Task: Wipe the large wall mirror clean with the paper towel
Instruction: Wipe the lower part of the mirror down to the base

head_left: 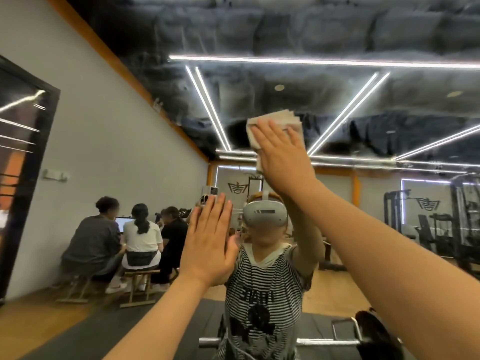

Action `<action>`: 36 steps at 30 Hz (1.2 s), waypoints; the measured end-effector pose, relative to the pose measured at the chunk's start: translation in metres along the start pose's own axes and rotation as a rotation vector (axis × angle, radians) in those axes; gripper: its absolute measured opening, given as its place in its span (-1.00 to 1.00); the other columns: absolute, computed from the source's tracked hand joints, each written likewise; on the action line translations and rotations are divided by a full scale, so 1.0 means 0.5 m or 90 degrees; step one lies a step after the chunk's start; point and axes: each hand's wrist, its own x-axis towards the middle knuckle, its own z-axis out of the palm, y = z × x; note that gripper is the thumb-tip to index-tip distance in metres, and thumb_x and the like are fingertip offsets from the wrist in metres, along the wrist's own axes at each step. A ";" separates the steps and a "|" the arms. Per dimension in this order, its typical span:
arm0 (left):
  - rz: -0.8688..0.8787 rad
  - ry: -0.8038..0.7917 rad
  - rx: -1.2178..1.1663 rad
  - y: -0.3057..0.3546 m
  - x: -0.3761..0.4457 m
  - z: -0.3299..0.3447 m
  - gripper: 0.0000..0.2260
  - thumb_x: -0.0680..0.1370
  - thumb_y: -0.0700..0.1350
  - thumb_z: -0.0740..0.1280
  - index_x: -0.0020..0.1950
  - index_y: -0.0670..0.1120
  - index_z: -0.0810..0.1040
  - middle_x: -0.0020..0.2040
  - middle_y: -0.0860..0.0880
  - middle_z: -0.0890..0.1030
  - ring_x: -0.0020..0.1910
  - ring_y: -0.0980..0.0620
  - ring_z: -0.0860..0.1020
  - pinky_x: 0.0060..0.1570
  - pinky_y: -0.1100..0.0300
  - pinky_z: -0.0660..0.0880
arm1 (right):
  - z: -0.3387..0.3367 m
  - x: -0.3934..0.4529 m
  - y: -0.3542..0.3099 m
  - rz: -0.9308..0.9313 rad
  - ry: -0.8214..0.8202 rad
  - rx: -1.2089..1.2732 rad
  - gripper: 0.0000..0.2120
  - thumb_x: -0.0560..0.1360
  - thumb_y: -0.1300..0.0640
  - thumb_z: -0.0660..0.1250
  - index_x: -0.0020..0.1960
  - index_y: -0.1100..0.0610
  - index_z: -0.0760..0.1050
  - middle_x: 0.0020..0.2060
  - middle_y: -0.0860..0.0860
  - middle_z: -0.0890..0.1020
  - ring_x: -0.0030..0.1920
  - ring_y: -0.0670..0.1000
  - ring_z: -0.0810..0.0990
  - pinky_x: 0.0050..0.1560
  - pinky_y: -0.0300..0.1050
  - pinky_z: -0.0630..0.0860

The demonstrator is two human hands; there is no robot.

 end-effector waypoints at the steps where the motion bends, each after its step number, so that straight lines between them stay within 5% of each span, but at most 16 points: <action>1: -0.001 -0.003 0.000 -0.001 0.000 0.000 -0.37 0.52 0.04 0.10 0.55 -0.14 0.06 0.55 -0.13 0.15 0.56 -0.01 -0.01 0.48 -0.01 -0.04 | -0.001 -0.014 0.031 0.018 0.006 0.003 -0.44 0.63 0.08 0.08 0.59 0.06 -0.01 0.57 0.02 0.04 0.57 0.03 -0.05 0.47 0.04 -0.26; 10: -0.002 -0.014 0.012 -0.003 -0.002 0.001 -0.33 0.50 0.03 0.11 0.56 -0.13 0.00 0.55 -0.14 0.14 0.57 0.06 -0.14 0.50 0.04 -0.12 | -0.029 -0.211 0.277 0.252 0.032 0.015 -0.43 0.56 0.09 -0.06 0.54 0.20 0.13 0.52 0.16 0.20 0.53 0.18 0.12 0.48 0.19 -0.02; 16: -0.005 -0.007 0.002 -0.001 0.000 0.001 -0.34 0.49 0.03 0.10 0.55 -0.14 0.00 0.55 -0.14 0.15 0.57 0.07 -0.15 0.51 0.03 -0.12 | -0.058 -0.196 0.227 0.344 0.136 0.124 -0.44 0.55 0.08 -0.04 0.52 0.18 0.20 0.49 0.12 0.28 0.50 0.13 0.20 0.47 0.16 0.12; 20: -0.004 -0.012 -0.002 -0.005 0.001 -0.001 -0.32 0.49 0.03 0.11 0.56 -0.12 -0.01 0.55 -0.13 0.14 0.57 0.06 -0.14 0.51 0.02 -0.11 | -0.055 -0.079 0.078 0.128 0.126 0.086 -0.42 0.51 0.07 0.18 0.51 0.13 0.22 0.44 0.09 0.32 0.44 0.13 0.28 0.41 0.20 0.22; 25: -0.002 -0.005 0.001 -0.006 0.002 0.001 -0.34 0.49 0.03 0.12 0.55 -0.15 0.07 0.54 -0.15 0.18 0.57 0.06 -0.11 0.51 0.03 -0.11 | -0.016 0.058 -0.063 -0.042 -0.018 0.009 -0.37 0.61 0.11 0.16 0.59 0.06 -0.04 0.58 0.03 0.00 0.57 0.05 -0.06 0.53 0.14 -0.10; 29: 0.002 -0.005 0.001 -0.007 0.001 0.001 -0.35 0.49 0.03 0.11 0.55 -0.14 0.07 0.55 -0.12 0.15 0.57 0.06 -0.11 0.51 0.04 -0.12 | -0.007 0.043 -0.013 -0.026 -0.033 0.019 -0.33 0.60 0.10 0.19 0.59 0.05 -0.09 0.58 0.01 -0.04 0.57 0.03 -0.10 0.51 0.06 -0.20; 36: 0.001 0.005 -0.001 0.000 0.003 -0.004 -0.36 0.48 0.02 0.11 0.54 -0.15 0.12 0.53 -0.15 0.20 0.56 0.10 -0.15 0.51 0.11 -0.21 | -0.017 -0.086 0.204 0.173 0.034 0.040 -0.38 0.59 0.14 0.15 0.59 0.09 0.01 0.57 0.05 0.08 0.57 0.06 -0.02 0.51 0.08 -0.13</action>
